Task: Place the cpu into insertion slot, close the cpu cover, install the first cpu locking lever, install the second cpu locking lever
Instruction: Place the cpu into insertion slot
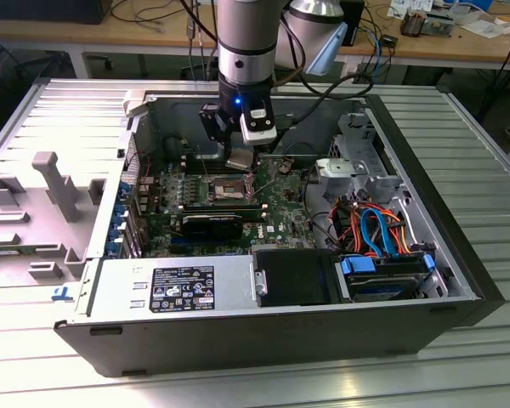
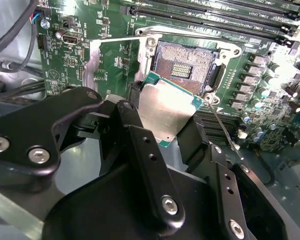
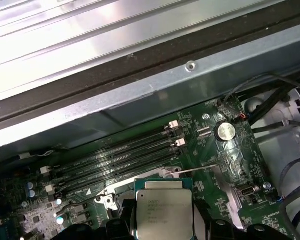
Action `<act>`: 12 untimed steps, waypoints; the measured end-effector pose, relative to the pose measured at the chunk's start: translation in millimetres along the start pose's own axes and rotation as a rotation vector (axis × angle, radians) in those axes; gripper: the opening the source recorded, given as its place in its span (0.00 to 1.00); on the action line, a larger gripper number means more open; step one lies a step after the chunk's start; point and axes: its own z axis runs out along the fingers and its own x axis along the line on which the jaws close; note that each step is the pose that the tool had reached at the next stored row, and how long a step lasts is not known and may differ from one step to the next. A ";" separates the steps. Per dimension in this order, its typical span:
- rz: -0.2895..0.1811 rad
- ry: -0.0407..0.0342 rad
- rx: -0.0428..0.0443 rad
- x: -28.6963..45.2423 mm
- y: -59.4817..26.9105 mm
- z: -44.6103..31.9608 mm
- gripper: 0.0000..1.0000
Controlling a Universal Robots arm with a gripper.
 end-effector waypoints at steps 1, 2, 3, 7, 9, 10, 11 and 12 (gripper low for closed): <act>0.006 -0.0005 -0.0002 0.0 0.0 0.1 0.54; 0.012 -0.0011 -0.0002 0.0 -0.1 0.2 0.54; 0.065 -0.0057 -0.0013 -0.2 -0.5 0.8 0.54; 0.180 -0.0158 -0.0035 -0.2 -0.8 1.3 0.54; 0.192 -0.0168 -0.0037 -0.3 -0.8 1.4 0.54; 0.200 -0.0175 -0.0038 -0.3 -0.8 1.4 0.54; 0.205 -0.0180 -0.0040 -0.3 -0.8 1.4 0.54; 0.215 -0.0188 -0.0043 -0.3 -0.8 1.5 0.54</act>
